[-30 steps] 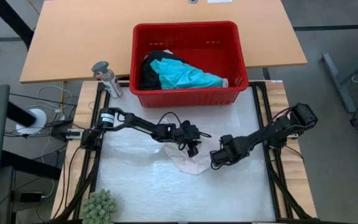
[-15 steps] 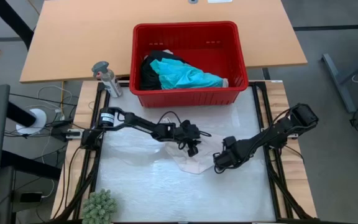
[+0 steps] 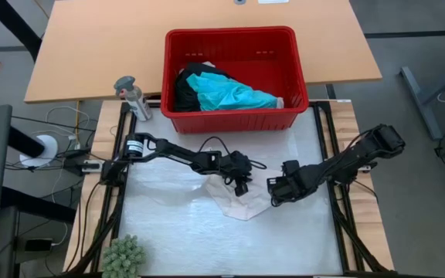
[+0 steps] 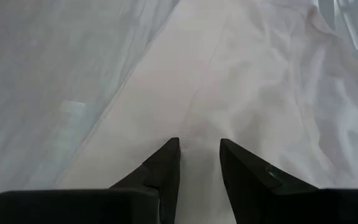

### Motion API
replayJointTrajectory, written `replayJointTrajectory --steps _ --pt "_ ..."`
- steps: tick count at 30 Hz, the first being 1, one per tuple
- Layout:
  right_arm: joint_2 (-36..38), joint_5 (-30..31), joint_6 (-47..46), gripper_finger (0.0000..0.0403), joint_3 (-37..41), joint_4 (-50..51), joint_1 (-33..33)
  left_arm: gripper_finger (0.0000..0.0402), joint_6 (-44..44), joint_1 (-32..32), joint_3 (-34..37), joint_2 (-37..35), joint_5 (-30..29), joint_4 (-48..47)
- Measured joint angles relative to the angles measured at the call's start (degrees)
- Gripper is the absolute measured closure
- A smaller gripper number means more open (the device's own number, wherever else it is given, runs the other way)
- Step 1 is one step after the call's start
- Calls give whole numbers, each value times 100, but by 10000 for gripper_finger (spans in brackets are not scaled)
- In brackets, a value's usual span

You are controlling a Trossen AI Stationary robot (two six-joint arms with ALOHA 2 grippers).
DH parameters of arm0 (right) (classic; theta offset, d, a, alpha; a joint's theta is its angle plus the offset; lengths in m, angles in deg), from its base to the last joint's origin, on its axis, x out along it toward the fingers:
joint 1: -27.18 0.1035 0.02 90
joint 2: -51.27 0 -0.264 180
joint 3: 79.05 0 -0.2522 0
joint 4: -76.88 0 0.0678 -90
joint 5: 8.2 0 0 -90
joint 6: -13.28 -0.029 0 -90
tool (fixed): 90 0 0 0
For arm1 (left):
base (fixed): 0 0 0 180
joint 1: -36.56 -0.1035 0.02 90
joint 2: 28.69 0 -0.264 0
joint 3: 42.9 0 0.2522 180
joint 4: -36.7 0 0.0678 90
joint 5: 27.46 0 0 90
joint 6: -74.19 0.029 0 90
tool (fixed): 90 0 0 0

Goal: Fold Laundry from Bin
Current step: Fold the white underwear

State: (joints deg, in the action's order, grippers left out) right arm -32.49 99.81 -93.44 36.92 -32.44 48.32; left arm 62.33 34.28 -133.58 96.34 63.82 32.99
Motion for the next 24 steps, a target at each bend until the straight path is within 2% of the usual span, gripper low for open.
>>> replayJointTrajectory --steps 12,20,24 --pt "-140 -134 -280 176 427 -531 -137 259 199 -14 -324 -7 55 -480" --pt "-140 -305 -261 182 691 -1298 -131 257 110 -13 -330 -13 1286 -477" --pt "-163 -313 -322 197 738 -1284 -130 257 64 -11 -332 -18 1321 -536"
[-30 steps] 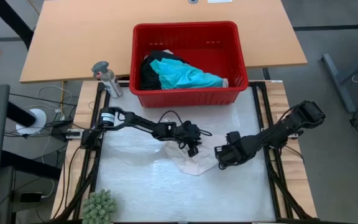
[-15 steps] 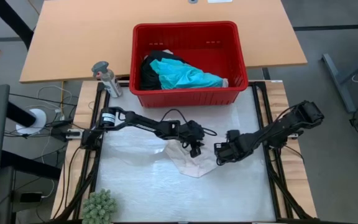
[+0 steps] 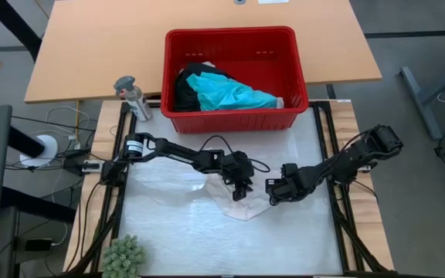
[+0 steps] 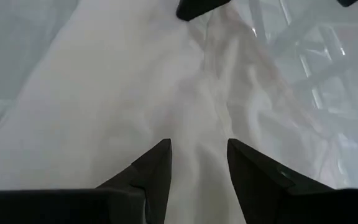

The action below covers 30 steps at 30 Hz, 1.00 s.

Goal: Fold Laundry from Bin
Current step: Fold the white underwear

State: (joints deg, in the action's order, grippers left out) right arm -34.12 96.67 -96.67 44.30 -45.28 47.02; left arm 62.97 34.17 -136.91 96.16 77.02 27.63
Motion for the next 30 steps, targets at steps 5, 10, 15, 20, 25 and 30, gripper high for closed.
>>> replayJointTrajectory --steps 5,10,15,20,25,30 --pt "0 -2 0 249 1 12 -11 257 20 -2 0 -2 -170 -130" --pt "0 -2 105 330 1 -56 -11 257 24 0 -2 -4 -242 -131" --pt "0 -139 199 386 1 -86 -11 257 24 9 -2 -6 -306 -133" --pt "26 -299 195 375 -149 -27 -12 257 24 12 -2 -6 -313 -137" --pt "28 -299 501 384 -491 -25 -158 257 21 87 -7 -8 -313 -131" --pt "31 -295 947 380 -805 -32 -478 257 19 140 -7 -12 -257 -49"
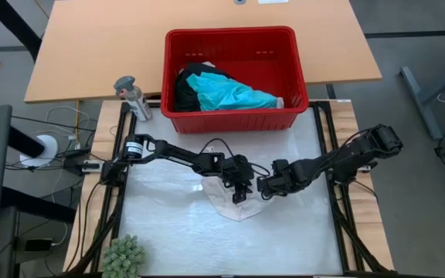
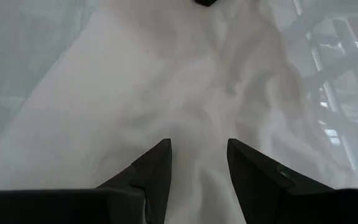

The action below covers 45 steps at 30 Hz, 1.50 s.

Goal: Fold Laundry from Bin
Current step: Fold the white underwear

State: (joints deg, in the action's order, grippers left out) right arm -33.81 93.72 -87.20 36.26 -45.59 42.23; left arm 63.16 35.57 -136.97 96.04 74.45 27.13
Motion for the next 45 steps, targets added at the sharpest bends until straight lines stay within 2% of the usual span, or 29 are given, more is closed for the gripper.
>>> replayJointTrajectory --steps 6,18,22,27,34,45 --pt "2 4 647 381 -325 -79 -345 257 39 -127 0 -428 110 -467" --pt "-50 149 1208 381 -388 -709 -547 257 804 -589 -6 -1865 -597 -3481" --pt "-50 193 1290 381 -388 -818 -583 257 729 -770 -9 -2069 -1118 -4173" --pt "-50 233 1499 381 -388 -1261 -585 257 595 -951 -2 -2086 -1057 -5019" --pt "-50 356 1698 381 -388 -1584 -647 257 581 -962 -2 -2135 -1020 -5134" --pt "-50 327 2124 381 -388 -1720 -921 257 523 -953 -2 -2691 -1116 -5131"
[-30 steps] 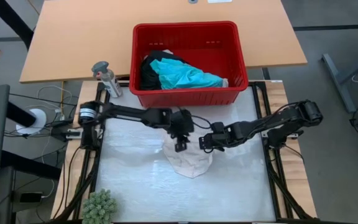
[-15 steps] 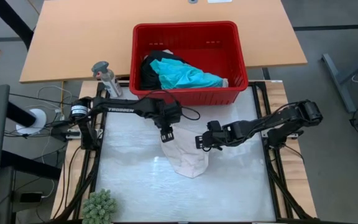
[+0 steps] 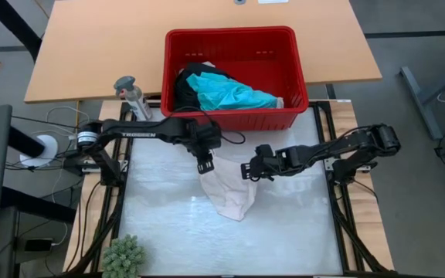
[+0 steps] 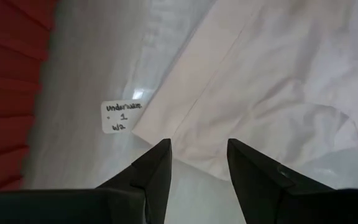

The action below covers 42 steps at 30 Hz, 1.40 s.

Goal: Fold Laundry from Bin
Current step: Fold the white underwear

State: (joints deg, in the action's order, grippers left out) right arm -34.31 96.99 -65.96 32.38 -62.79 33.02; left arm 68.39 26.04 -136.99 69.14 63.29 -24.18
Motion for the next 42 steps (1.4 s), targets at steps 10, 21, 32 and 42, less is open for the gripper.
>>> replayJointTrajectory --steps 10,21,32,42 --pt "-148 -36 36 376 0 -158 92 257 -49 -2 0 -44 -4 13" --pt "-1028 -338 416 374 7 -1028 -22 257 -99 0 4 -44 -4 28" --pt "-1014 -331 503 296 4 -1136 -72 257 -223 10 4 -44 30 28" --pt "-663 -237 586 209 4 -1218 -69 257 -245 75 73 -171 34 65"
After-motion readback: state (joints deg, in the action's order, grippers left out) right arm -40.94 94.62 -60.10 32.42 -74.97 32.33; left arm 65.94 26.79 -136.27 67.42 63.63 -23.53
